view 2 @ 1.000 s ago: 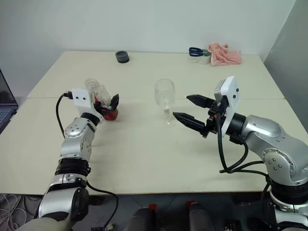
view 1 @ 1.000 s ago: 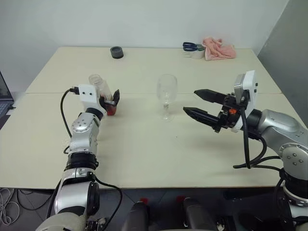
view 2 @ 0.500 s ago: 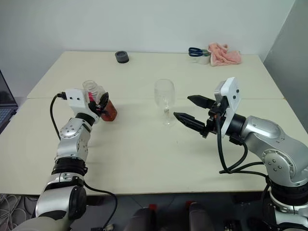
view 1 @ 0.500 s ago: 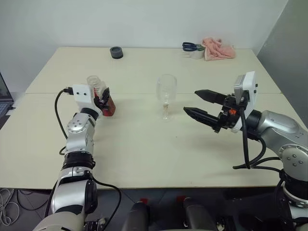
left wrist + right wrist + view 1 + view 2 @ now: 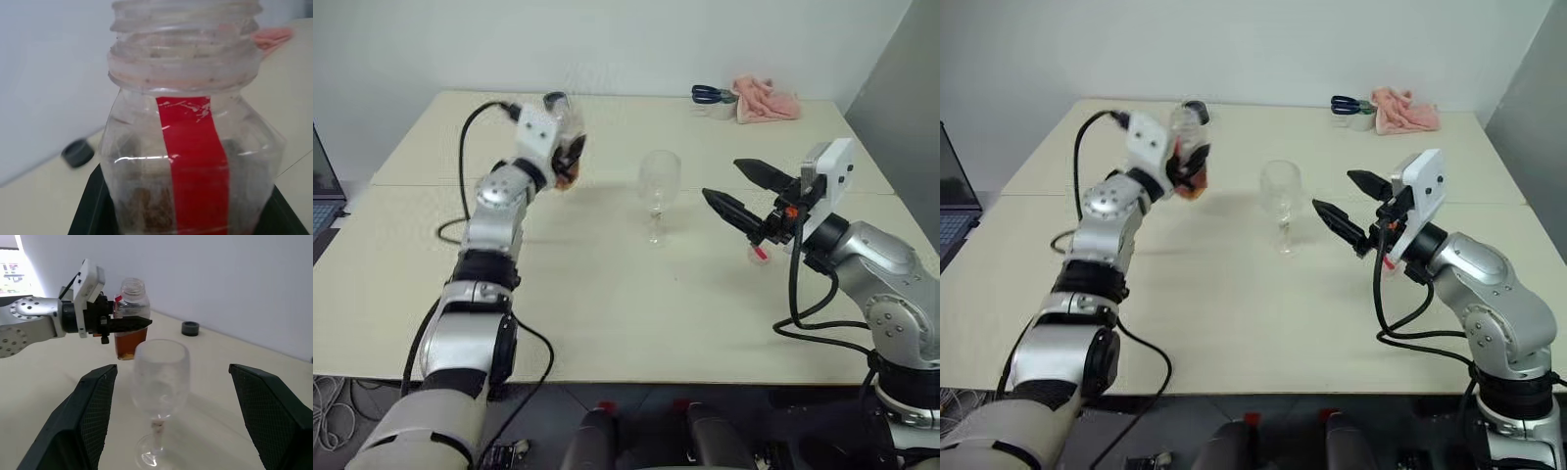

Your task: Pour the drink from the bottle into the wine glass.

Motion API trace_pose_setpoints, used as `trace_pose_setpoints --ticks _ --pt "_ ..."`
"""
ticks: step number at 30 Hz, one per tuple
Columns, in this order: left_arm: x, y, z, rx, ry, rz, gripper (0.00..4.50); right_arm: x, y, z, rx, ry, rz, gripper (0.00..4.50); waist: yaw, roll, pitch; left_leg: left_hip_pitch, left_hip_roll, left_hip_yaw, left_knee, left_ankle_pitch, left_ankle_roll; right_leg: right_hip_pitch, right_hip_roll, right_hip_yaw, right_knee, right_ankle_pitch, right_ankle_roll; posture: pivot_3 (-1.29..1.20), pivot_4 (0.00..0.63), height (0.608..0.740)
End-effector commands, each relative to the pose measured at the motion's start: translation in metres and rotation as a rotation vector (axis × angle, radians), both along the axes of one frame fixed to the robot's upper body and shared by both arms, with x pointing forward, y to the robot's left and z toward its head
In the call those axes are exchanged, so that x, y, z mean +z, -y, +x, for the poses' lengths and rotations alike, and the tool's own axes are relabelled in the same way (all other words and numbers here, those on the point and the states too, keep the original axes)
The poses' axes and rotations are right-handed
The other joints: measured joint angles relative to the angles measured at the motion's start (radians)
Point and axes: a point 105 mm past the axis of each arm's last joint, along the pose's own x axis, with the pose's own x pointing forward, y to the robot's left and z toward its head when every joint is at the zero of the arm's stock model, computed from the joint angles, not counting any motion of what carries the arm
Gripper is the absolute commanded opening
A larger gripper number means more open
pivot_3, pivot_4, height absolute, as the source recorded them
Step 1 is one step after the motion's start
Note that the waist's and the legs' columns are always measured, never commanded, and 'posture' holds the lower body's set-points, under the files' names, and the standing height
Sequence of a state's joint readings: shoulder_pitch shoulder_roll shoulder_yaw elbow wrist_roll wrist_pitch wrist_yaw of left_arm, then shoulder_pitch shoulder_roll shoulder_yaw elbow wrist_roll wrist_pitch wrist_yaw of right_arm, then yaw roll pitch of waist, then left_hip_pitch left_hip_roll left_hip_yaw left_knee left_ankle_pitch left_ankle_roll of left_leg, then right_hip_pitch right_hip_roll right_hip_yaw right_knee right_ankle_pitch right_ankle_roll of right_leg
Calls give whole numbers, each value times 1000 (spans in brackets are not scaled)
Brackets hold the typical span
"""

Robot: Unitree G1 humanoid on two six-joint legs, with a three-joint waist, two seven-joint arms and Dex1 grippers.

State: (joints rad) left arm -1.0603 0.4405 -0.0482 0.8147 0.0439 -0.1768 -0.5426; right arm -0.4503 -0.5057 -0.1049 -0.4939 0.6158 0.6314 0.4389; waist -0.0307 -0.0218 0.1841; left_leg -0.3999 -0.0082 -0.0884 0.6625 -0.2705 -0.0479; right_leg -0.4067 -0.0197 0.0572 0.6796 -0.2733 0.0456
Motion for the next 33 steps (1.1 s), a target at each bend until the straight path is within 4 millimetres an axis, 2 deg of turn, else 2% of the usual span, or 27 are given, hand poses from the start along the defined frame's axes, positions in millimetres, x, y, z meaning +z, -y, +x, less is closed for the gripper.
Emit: trace_pose_setpoints --ticks 1,8,16,25,33 --pt "20 21 -6 -98 88 150 1706 8 0 -3 -28 64 13 3900 -5 0 0 0 0 1 0 0 0 -1 0 1 0 0 0 0 150 740" --pt "29 31 -10 -158 180 368 1706 5 0 -4 -43 64 21 3900 -12 0 0 0 1 2 0 0 0 -2 1 2 1 0 0 0 150 740" --pt "41 33 -10 -151 296 586 1706 5 -7 -5 -25 59 36 3900 -6 0 0 0 0 2 0 0 1 -2 1 2 1 0 0 0 150 740" --pt "48 48 -8 -171 335 646 1706 6 -9 -5 -20 62 47 3900 -5 0 0 0 0 2 0 0 1 -2 1 2 1 0 0 0 150 740" --pt "42 57 -9 -209 338 677 1706 4 -7 -6 -32 59 52 3900 -6 0 0 0 0 2 0 0 1 -2 1 2 1 0 0 0 150 740"
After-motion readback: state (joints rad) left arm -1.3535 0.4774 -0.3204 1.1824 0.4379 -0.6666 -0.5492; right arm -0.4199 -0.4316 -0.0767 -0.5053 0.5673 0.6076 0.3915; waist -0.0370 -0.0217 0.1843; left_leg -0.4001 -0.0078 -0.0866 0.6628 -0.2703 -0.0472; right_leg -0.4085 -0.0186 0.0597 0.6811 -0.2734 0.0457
